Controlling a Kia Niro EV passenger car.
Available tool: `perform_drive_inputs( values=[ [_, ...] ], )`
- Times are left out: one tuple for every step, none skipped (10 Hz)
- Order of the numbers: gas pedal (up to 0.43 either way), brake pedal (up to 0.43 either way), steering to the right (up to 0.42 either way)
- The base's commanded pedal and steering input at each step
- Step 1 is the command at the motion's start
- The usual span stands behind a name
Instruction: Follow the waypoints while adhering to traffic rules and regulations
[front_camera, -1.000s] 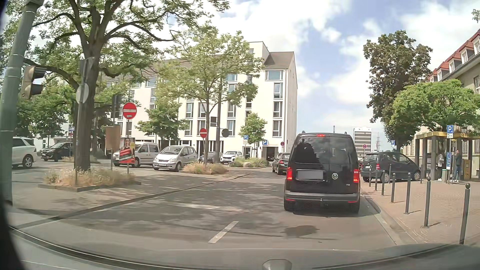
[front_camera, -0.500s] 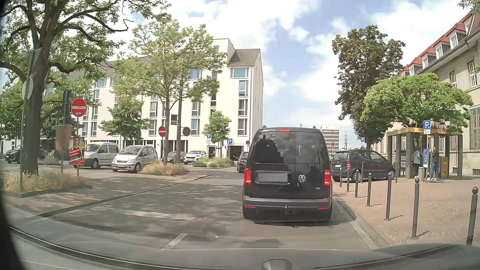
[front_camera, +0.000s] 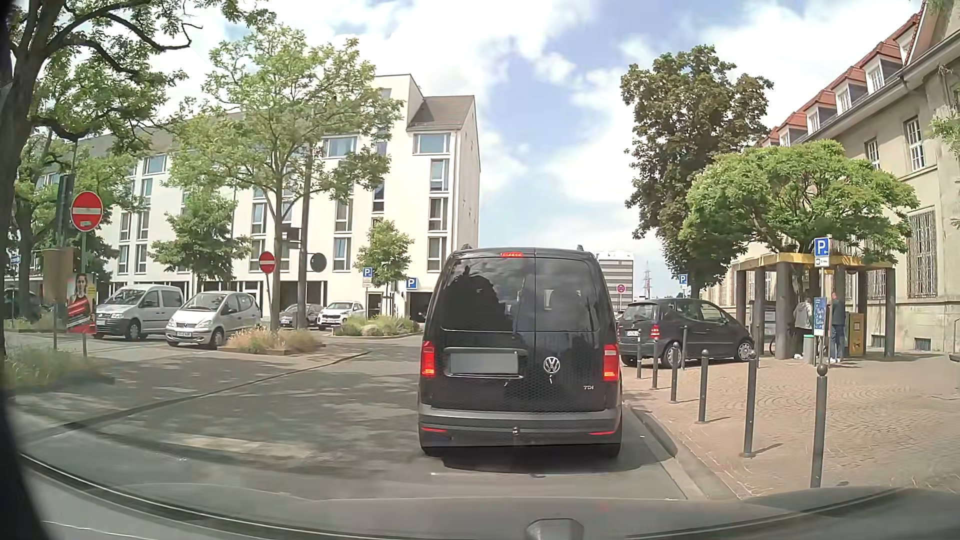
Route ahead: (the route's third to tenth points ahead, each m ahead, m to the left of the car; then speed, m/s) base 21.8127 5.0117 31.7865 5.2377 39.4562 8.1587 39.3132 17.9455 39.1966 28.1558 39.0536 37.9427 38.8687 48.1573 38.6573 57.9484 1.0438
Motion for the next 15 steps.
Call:
perform_drive_inputs(
  values=[
    [0.000,0.287,0.366],
    [0.000,0.280,0.351],
    [0.000,0.287,0.336],
    [0.000,0.287,0.305],
    [0.000,0.280,0.267],
    [0.000,0.262,0.234],
    [0.000,0.244,0.206],
    [0.000,0.220,0.156],
    [0.000,0.177,0.114],
    [0.000,0.171,0.075],
    [0.000,0.159,0.026],
    [0.000,0.037,-0.012],
    [0.000,0.024,-0.033],
    [0.000,0.024,-0.048],
    [0.000,0.024,-0.051]
  ],
)
